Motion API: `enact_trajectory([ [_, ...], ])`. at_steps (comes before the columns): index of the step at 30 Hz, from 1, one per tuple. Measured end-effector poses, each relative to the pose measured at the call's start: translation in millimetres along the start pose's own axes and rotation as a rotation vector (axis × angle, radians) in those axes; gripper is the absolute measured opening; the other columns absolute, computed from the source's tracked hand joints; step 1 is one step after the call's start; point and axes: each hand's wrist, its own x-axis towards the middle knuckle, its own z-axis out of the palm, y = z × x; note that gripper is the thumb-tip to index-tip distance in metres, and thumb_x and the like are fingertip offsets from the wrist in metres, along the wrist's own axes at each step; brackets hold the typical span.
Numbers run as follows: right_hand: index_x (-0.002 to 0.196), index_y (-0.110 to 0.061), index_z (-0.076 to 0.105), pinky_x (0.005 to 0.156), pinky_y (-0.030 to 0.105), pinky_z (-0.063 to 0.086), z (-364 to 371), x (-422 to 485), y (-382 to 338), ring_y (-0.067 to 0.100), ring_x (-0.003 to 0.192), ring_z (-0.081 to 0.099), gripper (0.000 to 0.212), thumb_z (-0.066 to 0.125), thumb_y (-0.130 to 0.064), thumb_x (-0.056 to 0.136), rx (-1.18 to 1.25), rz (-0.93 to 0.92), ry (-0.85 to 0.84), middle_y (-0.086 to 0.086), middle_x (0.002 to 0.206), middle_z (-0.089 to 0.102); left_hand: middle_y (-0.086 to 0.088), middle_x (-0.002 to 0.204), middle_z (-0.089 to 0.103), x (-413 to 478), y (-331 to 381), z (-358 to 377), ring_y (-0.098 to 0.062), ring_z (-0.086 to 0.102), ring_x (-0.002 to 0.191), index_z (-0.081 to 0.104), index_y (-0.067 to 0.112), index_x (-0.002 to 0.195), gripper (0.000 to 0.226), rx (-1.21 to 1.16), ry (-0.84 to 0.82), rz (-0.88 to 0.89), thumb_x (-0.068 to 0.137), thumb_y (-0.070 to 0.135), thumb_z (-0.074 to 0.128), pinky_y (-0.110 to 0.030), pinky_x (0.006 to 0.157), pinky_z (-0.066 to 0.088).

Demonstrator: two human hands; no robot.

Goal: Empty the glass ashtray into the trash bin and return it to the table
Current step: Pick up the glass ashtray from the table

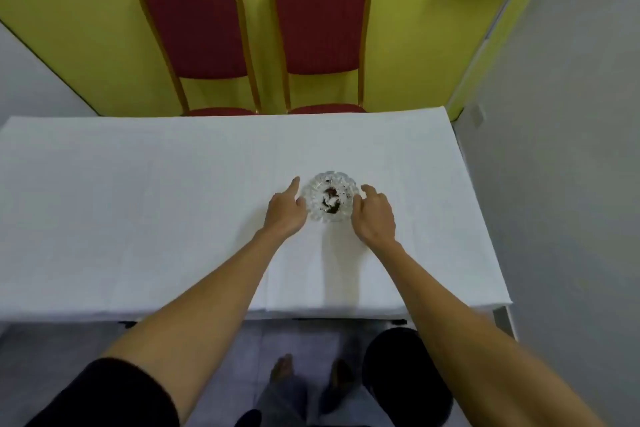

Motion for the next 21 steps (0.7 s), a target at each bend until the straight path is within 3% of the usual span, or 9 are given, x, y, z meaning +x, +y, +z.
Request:
enact_trajectory([
  [6, 0.141, -0.017, 0.049, 0.079, 0.034, 0.039, 18.2, 20.5, 7.9, 0.033, 0.107, 0.059, 0.044, 0.030, -0.037, 0.107, -0.003, -0.001, 0.031, 0.015, 0.121, 0.058, -0.013, 0.153, 0.046, 8.5, 17.8, 24.5, -0.031, 0.052, 0.131, 0.019, 0.034, 0.159, 0.056, -0.024, 0.007, -0.072, 0.105, 0.033, 0.034, -0.039, 0.106, 0.045],
  [8, 0.127, -0.017, 0.057, 0.074, 0.033, 0.037, 22.0, 26.3, 8.6, 0.032, 0.095, 0.059, 0.044, 0.025, -0.041, 0.107, -0.014, 0.028, 0.040, 0.013, 0.114, 0.057, -0.014, 0.146, 0.053, 15.4, 17.7, 29.1, -0.032, 0.052, 0.132, 0.028, 0.031, 0.157, 0.053, -0.023, 0.048, -0.083, 0.105, 0.031, 0.035, -0.037, 0.105, 0.045],
  [12, 0.118, -0.017, 0.058, 0.071, 0.033, 0.038, 35.1, 27.8, 2.2, 0.025, 0.074, 0.046, 0.045, 0.024, -0.043, 0.107, 0.029, 0.096, 0.070, 0.011, 0.109, 0.052, -0.008, 0.132, 0.064, 18.7, 18.6, 32.7, -0.030, 0.066, 0.105, 0.040, 0.032, 0.151, 0.049, -0.121, 0.101, -0.120, 0.103, 0.029, 0.040, -0.041, 0.094, 0.055],
  [15, 0.114, -0.017, 0.060, 0.074, 0.033, 0.041, 37.0, 27.0, 0.1, 0.024, 0.074, 0.046, 0.045, 0.025, -0.044, 0.106, 0.077, 0.113, 0.086, 0.009, 0.110, 0.049, 0.002, 0.130, 0.064, 15.4, 16.9, 32.3, -0.024, 0.070, 0.097, 0.042, 0.037, 0.149, 0.049, -0.237, 0.112, -0.168, 0.101, 0.030, 0.042, -0.042, 0.091, 0.059],
  [18, 0.113, -0.016, 0.061, 0.076, 0.031, 0.037, 36.4, 22.0, -1.0, 0.023, 0.078, 0.045, 0.047, 0.024, -0.043, 0.106, 0.113, 0.134, 0.070, 0.009, 0.111, 0.050, -0.001, 0.133, 0.066, 9.5, 15.3, 32.6, -0.018, 0.071, 0.094, 0.045, 0.041, 0.147, 0.051, -0.308, 0.123, -0.189, 0.097, 0.031, 0.042, -0.038, 0.090, 0.060],
  [21, 0.107, -0.016, 0.061, 0.074, 0.032, 0.039, 36.9, 16.3, -0.9, 0.024, 0.081, 0.049, 0.045, 0.024, -0.041, 0.105, 0.159, 0.127, 0.077, 0.010, 0.104, 0.058, -0.002, 0.122, 0.071, 0.2, 15.9, 34.4, -0.021, 0.072, 0.094, 0.046, 0.039, 0.147, 0.050, -0.349, 0.139, -0.193, 0.098, 0.028, 0.043, -0.039, 0.088, 0.061],
])
